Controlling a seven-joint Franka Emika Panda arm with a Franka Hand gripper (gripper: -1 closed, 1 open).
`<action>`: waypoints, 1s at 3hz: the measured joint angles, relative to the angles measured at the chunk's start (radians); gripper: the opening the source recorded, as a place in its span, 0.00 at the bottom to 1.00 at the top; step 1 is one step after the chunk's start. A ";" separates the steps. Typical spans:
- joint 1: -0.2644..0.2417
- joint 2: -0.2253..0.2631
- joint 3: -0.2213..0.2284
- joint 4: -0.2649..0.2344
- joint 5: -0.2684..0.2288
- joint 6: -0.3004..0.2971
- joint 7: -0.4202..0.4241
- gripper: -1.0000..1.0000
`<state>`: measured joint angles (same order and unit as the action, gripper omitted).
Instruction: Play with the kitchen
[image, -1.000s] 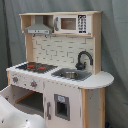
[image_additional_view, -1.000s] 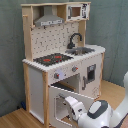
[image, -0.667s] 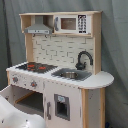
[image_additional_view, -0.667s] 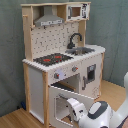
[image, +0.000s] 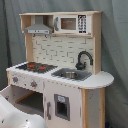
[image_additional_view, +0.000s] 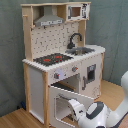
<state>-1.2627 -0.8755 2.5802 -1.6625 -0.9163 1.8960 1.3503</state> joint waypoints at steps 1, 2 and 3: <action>0.011 0.032 0.000 -0.091 0.000 0.010 0.039 1.00; 0.025 0.079 0.000 -0.173 -0.001 0.010 0.072 1.00; 0.035 0.138 0.000 -0.255 -0.013 0.010 0.104 1.00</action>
<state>-1.2281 -0.7379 2.5804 -1.9179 -0.9292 1.9059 1.4540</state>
